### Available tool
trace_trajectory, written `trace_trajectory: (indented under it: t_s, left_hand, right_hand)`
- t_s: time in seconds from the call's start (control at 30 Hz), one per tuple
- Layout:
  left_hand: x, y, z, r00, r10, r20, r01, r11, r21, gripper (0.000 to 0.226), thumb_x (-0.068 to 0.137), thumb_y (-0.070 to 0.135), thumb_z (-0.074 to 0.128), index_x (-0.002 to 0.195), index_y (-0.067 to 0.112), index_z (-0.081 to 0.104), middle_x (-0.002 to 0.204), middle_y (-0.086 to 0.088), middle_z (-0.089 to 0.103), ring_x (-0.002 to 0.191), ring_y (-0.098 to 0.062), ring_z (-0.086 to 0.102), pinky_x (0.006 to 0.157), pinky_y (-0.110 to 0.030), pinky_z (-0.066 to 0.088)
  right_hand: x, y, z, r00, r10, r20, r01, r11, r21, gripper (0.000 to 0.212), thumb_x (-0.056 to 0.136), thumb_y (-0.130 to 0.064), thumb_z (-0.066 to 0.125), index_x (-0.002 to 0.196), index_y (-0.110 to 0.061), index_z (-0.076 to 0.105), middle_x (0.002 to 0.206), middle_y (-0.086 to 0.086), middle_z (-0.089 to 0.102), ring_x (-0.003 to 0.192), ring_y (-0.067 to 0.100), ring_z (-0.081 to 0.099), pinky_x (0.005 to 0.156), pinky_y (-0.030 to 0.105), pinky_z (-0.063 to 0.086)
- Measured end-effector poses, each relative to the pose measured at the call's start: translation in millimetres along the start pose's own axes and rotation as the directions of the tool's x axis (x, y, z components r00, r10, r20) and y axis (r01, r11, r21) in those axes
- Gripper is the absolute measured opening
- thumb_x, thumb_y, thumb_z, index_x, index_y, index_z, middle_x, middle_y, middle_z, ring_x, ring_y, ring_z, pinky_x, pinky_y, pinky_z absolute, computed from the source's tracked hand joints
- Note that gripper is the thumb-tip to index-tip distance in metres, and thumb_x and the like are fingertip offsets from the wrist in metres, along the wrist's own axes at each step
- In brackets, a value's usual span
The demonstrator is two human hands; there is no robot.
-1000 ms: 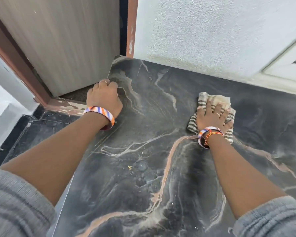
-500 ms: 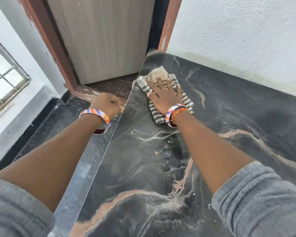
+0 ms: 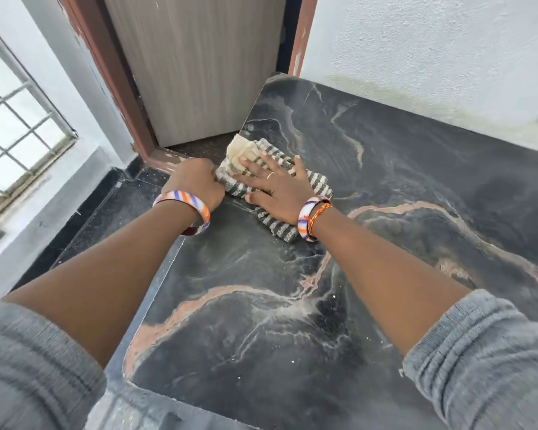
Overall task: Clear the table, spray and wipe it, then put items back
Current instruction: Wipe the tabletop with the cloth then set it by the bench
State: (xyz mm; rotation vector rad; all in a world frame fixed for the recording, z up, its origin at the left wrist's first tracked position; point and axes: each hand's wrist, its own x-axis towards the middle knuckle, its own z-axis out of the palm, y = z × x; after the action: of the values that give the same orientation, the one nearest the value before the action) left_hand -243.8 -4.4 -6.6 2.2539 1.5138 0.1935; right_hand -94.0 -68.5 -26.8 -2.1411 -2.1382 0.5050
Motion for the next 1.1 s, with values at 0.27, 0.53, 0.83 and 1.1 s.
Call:
trace_trajectory:
  t_s: [0.27, 0.53, 0.83, 1.1]
  left_hand:
    - [-55.3, 41.1, 12.9, 0.98, 0.189, 0.061, -0.189, 0.982, -0.007, 0.03, 0.089, 0.01, 0.048, 0.114, 0.01, 0.064, 0.128, -0.016, 0.055, 0.116, -0.036, 0.053, 0.1, -0.041, 0.045]
    - [-123.0, 68.4, 34.8, 0.927, 0.352, 0.133, -0.352, 0.936, -0.023, 0.031, 0.089, 0.011, 0.047, 0.118, 0.012, 0.061, 0.131, -0.014, 0.051, 0.12, -0.033, 0.049, 0.103, -0.043, 0.042]
    - [-178.0, 60.4, 31.1, 0.897, 0.435, 0.08, -0.436, 0.9, 0.004, 0.03, 0.087, 0.01, 0.048, 0.112, 0.012, 0.065, 0.126, -0.016, 0.055, 0.113, -0.037, 0.054, 0.095, -0.04, 0.047]
    - [-180.2, -3.9, 13.5, 0.98, 0.148, -0.133, -0.146, 0.989, 0.026, 0.032, 0.089, 0.015, 0.049, 0.117, 0.004, 0.061, 0.125, -0.024, 0.056, 0.117, -0.043, 0.05, 0.097, -0.046, 0.041]
  right_hand:
    - [-116.9, 38.0, 18.6, 0.911, 0.392, -0.132, -0.402, 0.914, -0.059, 0.049, 0.096, -0.053, 0.02, 0.142, -0.055, 0.004, 0.158, -0.018, -0.001, 0.147, 0.013, -0.007, 0.108, 0.068, -0.006]
    - [-294.8, 67.2, 43.6, 0.517, 0.84, -0.167, -0.838, 0.536, 0.099, 0.051, 0.095, -0.057, 0.019, 0.142, -0.054, 0.0, 0.158, -0.017, -0.004, 0.147, 0.013, -0.01, 0.107, 0.07, -0.003]
    - [-380.1, 15.6, 71.2, 0.281, 0.953, -0.113, -0.935, 0.298, 0.191, 0.051, 0.097, -0.052, 0.017, 0.145, -0.047, 0.002, 0.159, -0.013, -0.004, 0.147, 0.018, -0.008, 0.109, 0.069, -0.002]
    - [-312.2, -88.3, 94.3, 0.523, 0.82, -0.23, -0.817, 0.56, 0.136, 0.05, 0.098, -0.047, 0.016, 0.147, -0.045, 0.004, 0.159, -0.011, 0.001, 0.147, 0.023, -0.008, 0.109, 0.067, -0.005]
